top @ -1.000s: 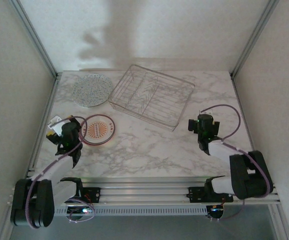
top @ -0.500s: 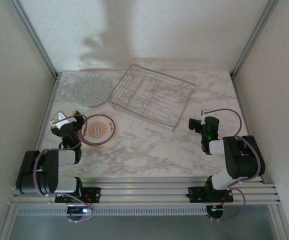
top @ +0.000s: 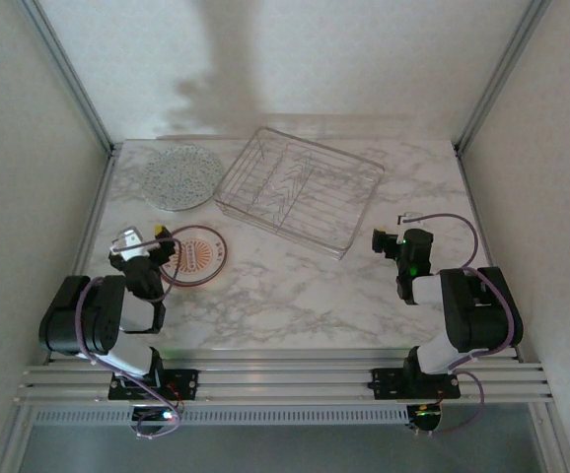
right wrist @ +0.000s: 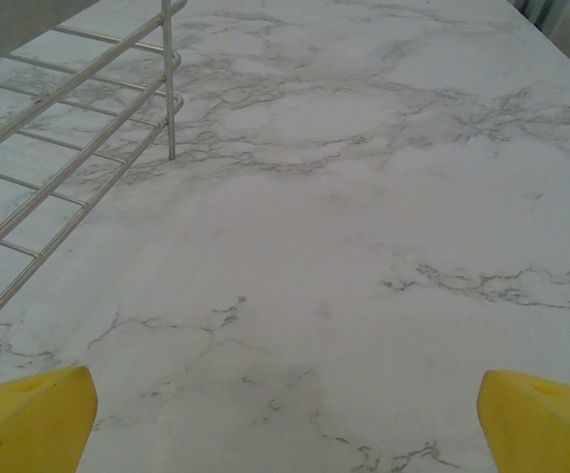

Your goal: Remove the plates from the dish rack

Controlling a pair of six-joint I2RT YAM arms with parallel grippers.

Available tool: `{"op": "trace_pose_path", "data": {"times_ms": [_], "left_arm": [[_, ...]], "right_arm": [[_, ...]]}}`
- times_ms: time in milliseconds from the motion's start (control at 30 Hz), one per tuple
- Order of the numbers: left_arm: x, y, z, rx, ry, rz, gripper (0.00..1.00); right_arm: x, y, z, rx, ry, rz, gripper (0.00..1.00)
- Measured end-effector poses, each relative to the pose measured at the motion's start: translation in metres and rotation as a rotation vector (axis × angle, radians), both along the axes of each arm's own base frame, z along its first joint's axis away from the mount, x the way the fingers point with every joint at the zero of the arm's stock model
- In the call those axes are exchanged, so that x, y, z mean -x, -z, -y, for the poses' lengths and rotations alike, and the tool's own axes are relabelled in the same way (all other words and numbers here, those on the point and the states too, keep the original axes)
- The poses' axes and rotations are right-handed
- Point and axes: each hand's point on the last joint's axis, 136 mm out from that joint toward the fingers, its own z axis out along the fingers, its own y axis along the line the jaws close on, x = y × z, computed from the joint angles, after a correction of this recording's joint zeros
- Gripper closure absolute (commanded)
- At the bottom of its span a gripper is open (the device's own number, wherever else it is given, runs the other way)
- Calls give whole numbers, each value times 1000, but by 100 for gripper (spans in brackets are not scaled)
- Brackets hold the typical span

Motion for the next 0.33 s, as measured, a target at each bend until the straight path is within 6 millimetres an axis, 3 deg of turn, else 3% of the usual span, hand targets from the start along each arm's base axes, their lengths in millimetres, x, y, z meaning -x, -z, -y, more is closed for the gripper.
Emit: {"op": "trace_pose_path", "data": {"times_ms": [333], "left_arm": [[-11, -13, 1, -12, 5, 31, 0]], "right_arm": [[0, 0, 0, 0, 0, 0, 1]]}}
